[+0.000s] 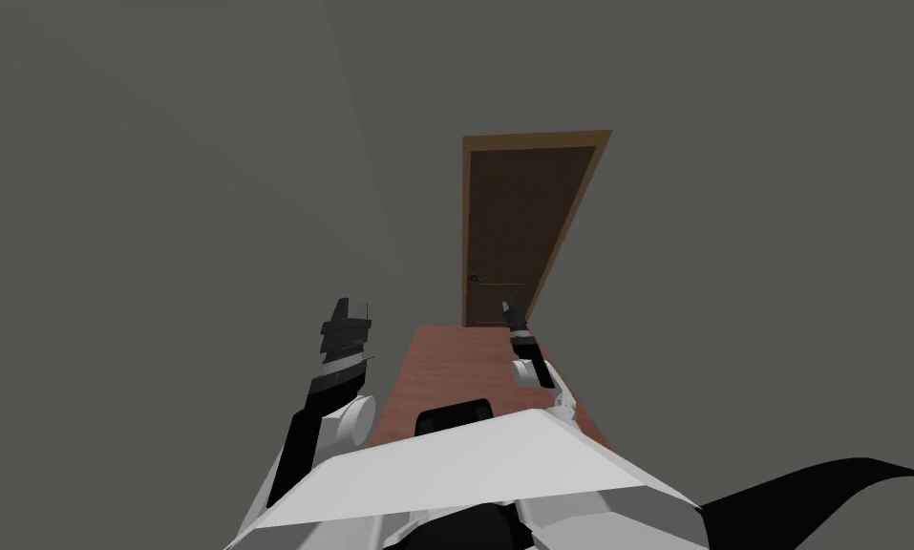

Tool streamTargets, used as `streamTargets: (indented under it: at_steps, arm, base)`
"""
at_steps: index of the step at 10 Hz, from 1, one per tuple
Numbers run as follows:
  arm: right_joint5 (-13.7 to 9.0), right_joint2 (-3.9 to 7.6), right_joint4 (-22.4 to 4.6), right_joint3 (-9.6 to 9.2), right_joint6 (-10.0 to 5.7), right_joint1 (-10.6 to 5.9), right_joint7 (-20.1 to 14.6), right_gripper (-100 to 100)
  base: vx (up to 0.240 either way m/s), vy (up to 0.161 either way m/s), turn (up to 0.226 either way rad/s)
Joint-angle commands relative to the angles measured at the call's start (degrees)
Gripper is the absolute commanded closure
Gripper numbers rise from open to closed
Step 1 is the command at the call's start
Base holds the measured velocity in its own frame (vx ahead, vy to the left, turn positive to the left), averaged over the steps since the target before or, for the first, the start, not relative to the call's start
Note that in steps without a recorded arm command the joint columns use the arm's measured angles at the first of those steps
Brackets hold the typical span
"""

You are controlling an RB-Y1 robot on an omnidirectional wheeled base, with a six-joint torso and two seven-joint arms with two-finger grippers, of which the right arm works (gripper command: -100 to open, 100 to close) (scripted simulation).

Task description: Pull the door open

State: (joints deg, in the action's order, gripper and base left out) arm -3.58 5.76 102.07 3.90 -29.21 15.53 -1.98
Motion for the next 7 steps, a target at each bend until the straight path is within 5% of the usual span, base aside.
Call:
streamTargets:
  at_steps: [1,7]
  arm:
    - [-0.13,0.36,-2.27,0.14,-0.14,-0.83,0.08,-100]
    - [-0.63,1.62,-11.16,0.69,-0.99,-4.10,0.37,-100]
  base:
    - [0.097,0.009,0.008]
    - [0.101,0.002,0.010]
